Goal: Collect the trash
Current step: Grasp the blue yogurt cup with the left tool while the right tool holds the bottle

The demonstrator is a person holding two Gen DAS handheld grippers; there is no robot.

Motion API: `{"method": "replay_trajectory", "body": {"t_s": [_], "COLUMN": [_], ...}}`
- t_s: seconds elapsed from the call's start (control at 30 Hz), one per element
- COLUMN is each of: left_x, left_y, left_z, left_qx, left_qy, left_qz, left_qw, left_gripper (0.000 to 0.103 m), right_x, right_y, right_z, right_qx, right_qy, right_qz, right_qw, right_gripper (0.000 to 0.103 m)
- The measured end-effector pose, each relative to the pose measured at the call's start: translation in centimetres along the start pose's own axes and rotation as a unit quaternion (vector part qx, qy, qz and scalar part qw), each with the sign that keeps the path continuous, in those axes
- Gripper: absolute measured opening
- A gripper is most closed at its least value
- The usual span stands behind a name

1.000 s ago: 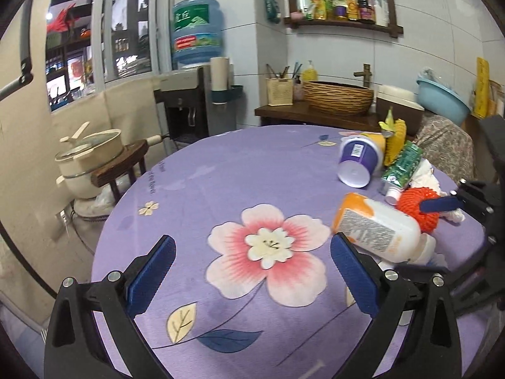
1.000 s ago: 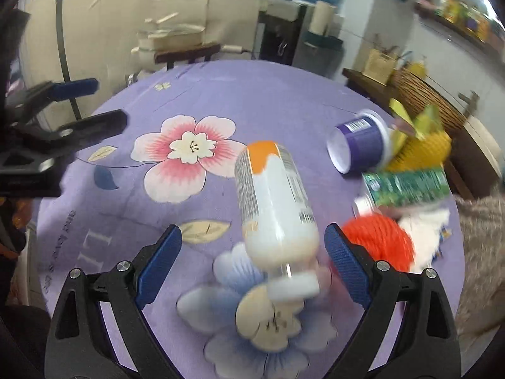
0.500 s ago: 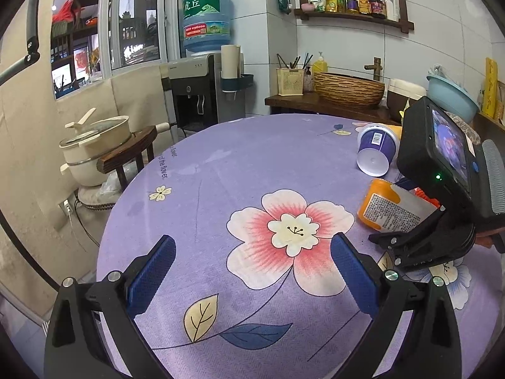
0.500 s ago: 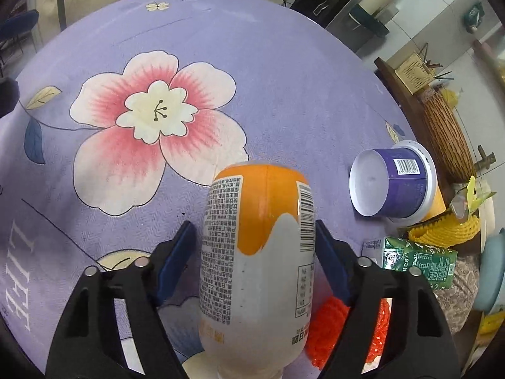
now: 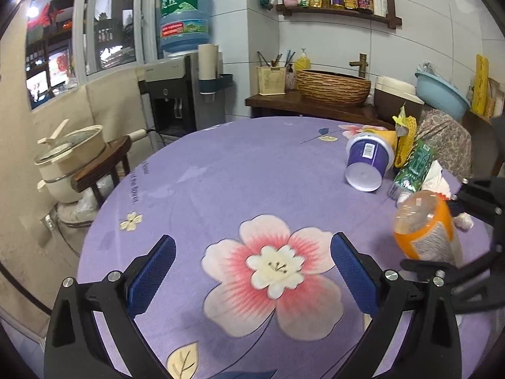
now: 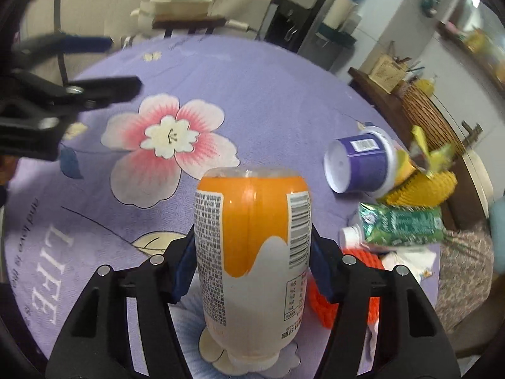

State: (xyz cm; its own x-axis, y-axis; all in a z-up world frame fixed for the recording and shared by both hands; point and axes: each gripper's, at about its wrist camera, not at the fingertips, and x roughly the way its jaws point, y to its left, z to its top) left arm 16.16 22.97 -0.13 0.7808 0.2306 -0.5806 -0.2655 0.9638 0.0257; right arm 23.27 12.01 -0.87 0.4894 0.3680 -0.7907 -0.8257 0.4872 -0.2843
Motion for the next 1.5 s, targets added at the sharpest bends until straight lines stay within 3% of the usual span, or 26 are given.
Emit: {"method": "replay_trajectory", "body": {"t_s": [0.33, 0.6, 0.77, 1.03, 1.17, 1.27, 1.3, 1.5], "left_x": [4.1, 8.1, 11.5, 15.4, 16.9, 17.7, 17.9, 17.0], "left_y": [-4.6, -9.4, -13.1, -15.7, -16.7, -16.5, -16.2, -15.5], "left_z": [3.5, 6.9, 8.2, 9.6, 9.3, 9.5, 9.4, 8.8], "left_qx": [0.042, 0.084, 0.139, 0.176, 0.198, 0.192, 0.184, 0.171], "left_qy": [0.028, 0.061, 0.085, 0.134, 0.160, 0.167, 0.171, 0.148], "left_qz": [-0.070, -0.137, -0.122, -0.117, -0.112, -0.109, -0.111, -0.109], "left_qw": [0.9963, 0.9852, 0.9791, 0.9683, 0.9606, 0.9610, 0.9615, 0.9680], "left_gripper": [0.097, 0.097, 0.097, 0.097, 0.088, 0.080, 0.072, 0.071], "right_x": [-7.2, -10.2, -11.7, -12.9, -12.8, -12.8, -12.8, -13.0], "right_y": [-2.2, -4.0, -4.8, -5.4, -5.8, -5.9, -5.9, -6.4], "right_z": [-5.1, -8.8, -11.3, -14.4, -15.5, -16.2, -16.3, -17.3], "right_qx": [0.118, 0.178, 0.213, 0.245, 0.264, 0.274, 0.276, 0.292], "right_qy": [-0.103, -0.129, -0.134, -0.132, -0.129, -0.129, -0.130, -0.135], "right_qz": [0.013, -0.008, -0.030, -0.058, -0.057, -0.056, -0.056, -0.056], "right_qw": [0.988, 0.976, 0.967, 0.959, 0.954, 0.951, 0.951, 0.945], "right_gripper": [0.062, 0.062, 0.062, 0.062, 0.062, 0.062, 0.062, 0.062]}}
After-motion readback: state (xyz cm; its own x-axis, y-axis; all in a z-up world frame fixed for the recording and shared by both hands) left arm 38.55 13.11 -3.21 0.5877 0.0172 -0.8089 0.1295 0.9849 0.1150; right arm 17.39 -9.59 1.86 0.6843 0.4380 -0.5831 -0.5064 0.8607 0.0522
